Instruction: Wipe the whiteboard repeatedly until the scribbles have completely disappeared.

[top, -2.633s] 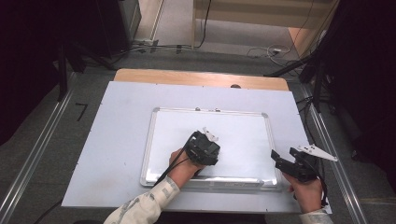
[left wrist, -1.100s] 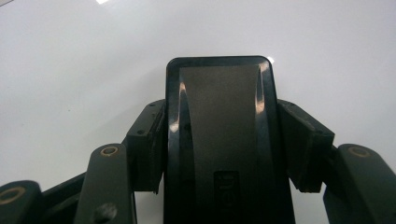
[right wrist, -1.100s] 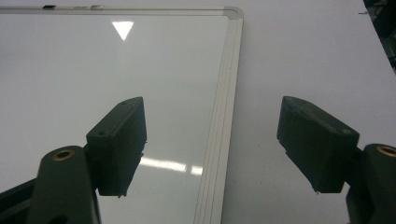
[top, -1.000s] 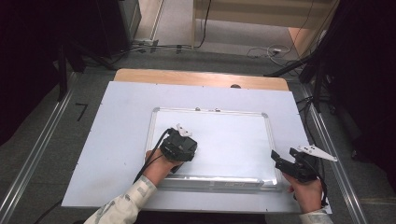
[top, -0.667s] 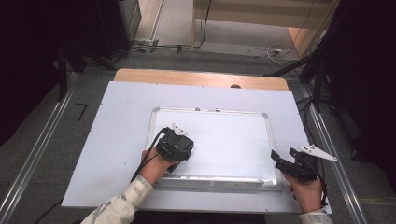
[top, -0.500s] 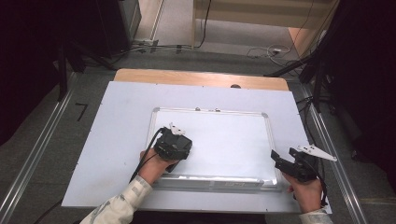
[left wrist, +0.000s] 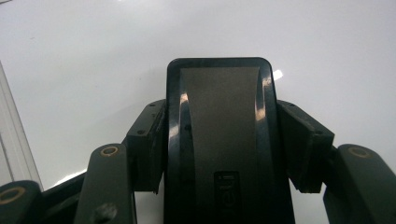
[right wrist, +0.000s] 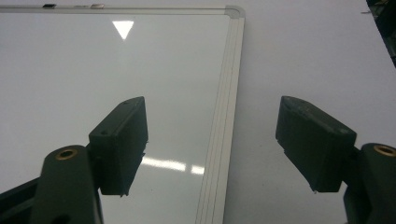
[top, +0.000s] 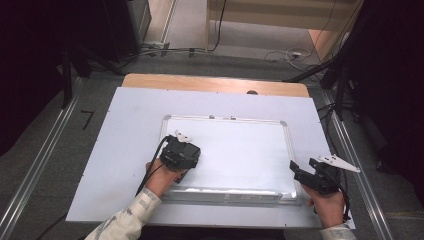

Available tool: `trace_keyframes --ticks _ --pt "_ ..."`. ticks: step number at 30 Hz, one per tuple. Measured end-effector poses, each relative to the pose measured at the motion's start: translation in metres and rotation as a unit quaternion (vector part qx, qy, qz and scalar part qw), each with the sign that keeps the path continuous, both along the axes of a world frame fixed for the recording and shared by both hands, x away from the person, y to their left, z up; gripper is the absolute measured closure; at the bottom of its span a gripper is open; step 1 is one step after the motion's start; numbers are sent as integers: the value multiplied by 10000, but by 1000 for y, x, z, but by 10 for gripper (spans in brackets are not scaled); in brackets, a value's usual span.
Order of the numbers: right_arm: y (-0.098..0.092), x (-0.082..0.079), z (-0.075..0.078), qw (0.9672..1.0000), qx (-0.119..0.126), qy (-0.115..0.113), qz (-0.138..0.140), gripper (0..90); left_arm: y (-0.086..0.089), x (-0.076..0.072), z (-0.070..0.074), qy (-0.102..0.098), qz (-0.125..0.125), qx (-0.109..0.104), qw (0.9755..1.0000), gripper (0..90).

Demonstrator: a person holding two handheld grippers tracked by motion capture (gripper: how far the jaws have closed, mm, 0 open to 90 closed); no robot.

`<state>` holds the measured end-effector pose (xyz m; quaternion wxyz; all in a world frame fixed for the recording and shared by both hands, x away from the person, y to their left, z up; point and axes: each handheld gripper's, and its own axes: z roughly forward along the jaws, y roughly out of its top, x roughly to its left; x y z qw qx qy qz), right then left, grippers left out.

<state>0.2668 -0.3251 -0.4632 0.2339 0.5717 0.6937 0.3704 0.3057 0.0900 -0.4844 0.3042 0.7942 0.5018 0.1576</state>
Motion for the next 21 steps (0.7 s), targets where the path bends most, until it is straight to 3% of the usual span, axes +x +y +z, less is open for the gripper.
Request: trace_keyframes --ticks 16,21 --pt "0 0 0 10000 8 7 -3 241 3 1 1 37 14 -69 10000 400" --pt "0 0 0 10000 24 -5 9 242 3 -4 8 -124 32 -174 9998 400"
